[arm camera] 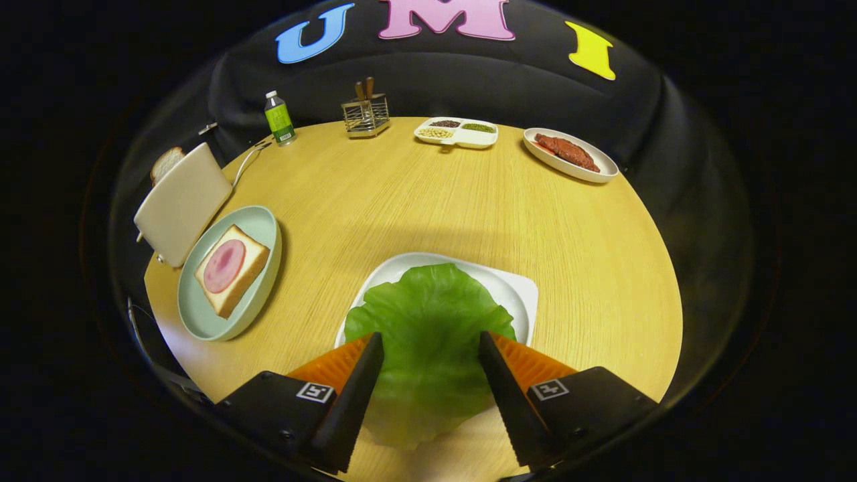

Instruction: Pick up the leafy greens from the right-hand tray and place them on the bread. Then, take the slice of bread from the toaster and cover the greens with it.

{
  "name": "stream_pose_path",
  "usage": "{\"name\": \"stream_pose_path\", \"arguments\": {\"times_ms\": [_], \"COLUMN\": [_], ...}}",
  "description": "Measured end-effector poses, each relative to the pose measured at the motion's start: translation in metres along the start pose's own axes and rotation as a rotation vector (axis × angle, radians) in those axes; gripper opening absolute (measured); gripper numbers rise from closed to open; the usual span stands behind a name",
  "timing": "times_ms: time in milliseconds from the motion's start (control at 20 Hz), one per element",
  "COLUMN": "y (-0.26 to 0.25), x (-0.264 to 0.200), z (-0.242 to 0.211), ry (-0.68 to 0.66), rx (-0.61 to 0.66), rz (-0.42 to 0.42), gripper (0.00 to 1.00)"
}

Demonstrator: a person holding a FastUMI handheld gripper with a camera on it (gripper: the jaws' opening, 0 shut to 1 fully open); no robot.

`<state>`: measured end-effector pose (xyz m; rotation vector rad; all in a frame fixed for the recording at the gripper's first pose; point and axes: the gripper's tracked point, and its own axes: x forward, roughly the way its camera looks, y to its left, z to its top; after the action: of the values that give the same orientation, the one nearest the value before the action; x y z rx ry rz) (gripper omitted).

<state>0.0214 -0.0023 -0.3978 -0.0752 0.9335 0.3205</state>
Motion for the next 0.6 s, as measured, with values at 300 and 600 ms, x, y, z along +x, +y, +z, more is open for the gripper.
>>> {"name": "stream_pose_path", "arguments": {"times_ms": [300, 600], "y": [0.0048, 0.0065], "x": [0.0023, 0.0023], "z": [-0.0008, 0.0010], "ry": [0.028, 0.077], "rx": [-0.007, -0.004], "rz": [0.012, 0.021], "gripper": [0.66, 0.16]}}
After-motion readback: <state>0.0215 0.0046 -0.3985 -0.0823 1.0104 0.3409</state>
